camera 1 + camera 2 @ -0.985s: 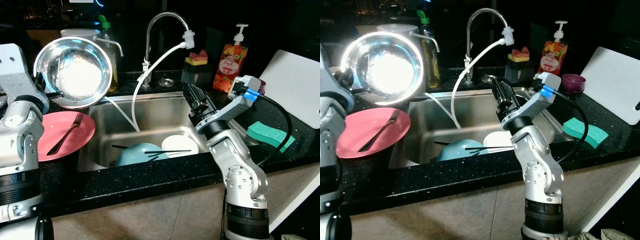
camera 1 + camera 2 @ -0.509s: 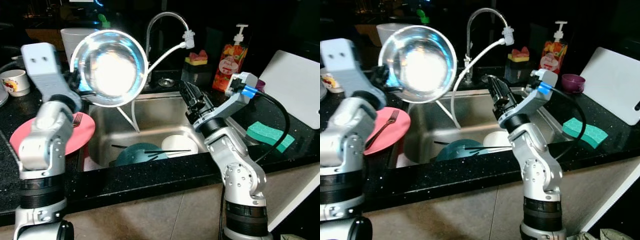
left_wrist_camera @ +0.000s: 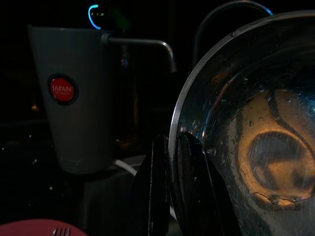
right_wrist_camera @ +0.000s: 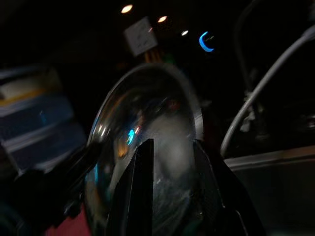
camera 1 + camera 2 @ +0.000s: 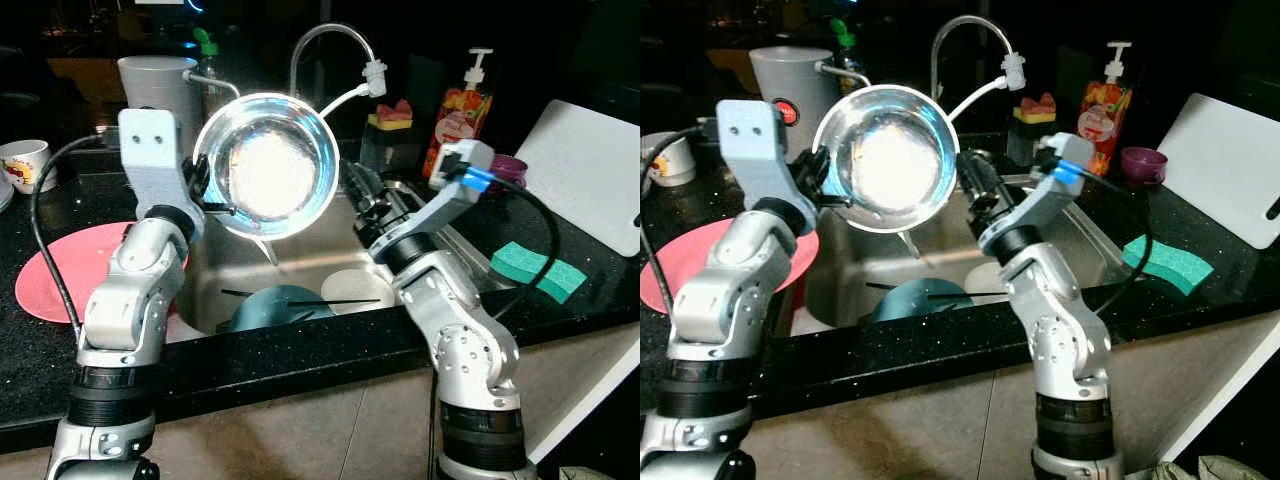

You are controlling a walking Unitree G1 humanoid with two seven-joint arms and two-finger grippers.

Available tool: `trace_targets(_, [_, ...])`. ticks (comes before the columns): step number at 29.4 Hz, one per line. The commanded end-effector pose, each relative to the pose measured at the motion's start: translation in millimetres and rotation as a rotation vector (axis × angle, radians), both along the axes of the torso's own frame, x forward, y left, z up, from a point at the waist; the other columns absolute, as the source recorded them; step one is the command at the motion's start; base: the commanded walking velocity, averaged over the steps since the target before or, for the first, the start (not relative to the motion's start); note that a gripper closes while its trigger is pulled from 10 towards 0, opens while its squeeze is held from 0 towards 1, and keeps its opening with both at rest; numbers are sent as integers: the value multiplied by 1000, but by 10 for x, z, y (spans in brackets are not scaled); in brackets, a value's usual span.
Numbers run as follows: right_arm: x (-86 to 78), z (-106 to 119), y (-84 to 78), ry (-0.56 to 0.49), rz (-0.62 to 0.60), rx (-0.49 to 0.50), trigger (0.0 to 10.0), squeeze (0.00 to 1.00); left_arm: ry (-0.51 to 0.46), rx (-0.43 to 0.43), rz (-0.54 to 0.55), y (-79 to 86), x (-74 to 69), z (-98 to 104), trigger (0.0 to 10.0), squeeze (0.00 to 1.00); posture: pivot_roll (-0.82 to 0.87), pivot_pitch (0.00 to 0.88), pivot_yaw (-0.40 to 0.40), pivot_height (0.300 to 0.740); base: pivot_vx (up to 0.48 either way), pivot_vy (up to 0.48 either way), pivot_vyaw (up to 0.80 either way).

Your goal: Kitchen organization

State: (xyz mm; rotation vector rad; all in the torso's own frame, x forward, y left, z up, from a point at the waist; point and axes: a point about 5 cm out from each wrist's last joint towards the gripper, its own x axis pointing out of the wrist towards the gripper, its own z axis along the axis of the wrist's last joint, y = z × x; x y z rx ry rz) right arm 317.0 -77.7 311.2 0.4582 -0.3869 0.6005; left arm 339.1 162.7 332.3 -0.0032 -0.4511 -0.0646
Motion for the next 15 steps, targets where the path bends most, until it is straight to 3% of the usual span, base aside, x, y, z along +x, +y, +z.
trace_targets(1, [-2, -42, 12, 12, -2, -32, 10000, 0, -38, 10, -4, -34, -27, 34, 10000, 0, 50, 101, -70, 740, 0, 0, 0])
trace_targets(5, [25, -94, 27, 31, -22, -62, 10000, 31, -45, 28, -10, -66, -24, 41, 10000, 0, 53, 102, -71, 740, 0, 0, 0])
trace_targets(6, [43, -109, 15, 41, -38, -64, 10000, 1000, -46, 27, -9, -65, -25, 42, 10000, 0, 53, 102, -71, 740, 0, 0, 0])
trace_targets(13, [82, -119, -37, 55, -77, -59, 10000, 1000, -46, 30, 2, -57, -27, 42, 10000, 0, 53, 102, -71, 740, 0, 0, 0])
trace_targets(14, [88, -111, -56, 48, -98, -68, 10000, 0, -48, 38, 14, -48, -28, 44, 10000, 0, 55, 102, -70, 740, 0, 0, 0])
trace_targets(15, [89, -106, -65, 43, -107, -72, 10000, 0, -50, 41, 18, -45, -28, 46, 10000, 0, 55, 102, -70, 740, 0, 0, 0])
